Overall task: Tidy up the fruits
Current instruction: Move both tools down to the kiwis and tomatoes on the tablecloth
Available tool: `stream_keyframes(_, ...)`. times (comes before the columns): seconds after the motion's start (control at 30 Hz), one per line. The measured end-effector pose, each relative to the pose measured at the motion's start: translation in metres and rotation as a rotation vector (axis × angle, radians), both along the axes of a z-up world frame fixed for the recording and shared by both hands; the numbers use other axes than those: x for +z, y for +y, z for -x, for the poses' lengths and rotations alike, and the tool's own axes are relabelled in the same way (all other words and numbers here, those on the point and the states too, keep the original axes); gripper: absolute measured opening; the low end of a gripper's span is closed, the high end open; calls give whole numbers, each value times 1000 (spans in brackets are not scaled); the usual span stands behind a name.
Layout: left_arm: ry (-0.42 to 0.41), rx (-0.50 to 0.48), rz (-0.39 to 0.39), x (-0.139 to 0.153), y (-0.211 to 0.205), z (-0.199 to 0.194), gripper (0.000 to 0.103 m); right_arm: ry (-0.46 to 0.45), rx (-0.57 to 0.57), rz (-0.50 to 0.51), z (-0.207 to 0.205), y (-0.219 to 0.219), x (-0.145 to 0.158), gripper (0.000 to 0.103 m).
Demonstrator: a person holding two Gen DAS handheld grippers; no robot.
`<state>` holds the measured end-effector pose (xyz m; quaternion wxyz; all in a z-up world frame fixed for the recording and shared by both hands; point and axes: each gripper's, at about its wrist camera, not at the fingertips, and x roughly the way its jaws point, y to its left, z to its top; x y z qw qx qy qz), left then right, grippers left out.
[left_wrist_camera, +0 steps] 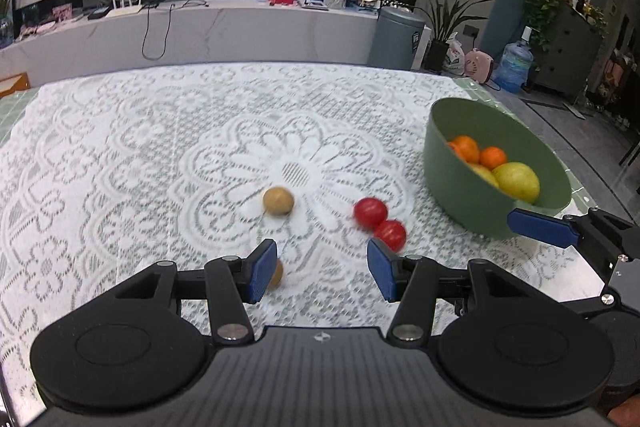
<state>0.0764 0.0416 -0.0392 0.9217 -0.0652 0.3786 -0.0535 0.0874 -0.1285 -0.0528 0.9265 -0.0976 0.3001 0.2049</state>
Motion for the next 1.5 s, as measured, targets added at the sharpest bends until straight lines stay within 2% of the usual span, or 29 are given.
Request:
stream_keyframes(0.13,21,12,7,-11,6,0,62,25,18,20,-2,9,-10,78)
stream_keyframes(0.47,29,16,38,-28,16,-3,62,74,64,58,-16,23,-27,52)
stream_keyframes(0.7,28,18,54,-35,20,-8,62,75,75,83,-28,31,-35,44)
stream_keyframes(0.9,39,30,32,-41,20,-12,61,74,71,99,-37,34,-39,43)
stream_keyframes(1.13,54,46,33,-46,24,-17,52,86,52,108,-50,34,-47,41)
stream_keyframes(1.3,61,46,37,-48,25,-20,44,101,33,102,-60,32,-50,34)
stream_keyframes(1.5,73,55,34,-50,26,-24,34,111,17,98,-68,32,-54,31)
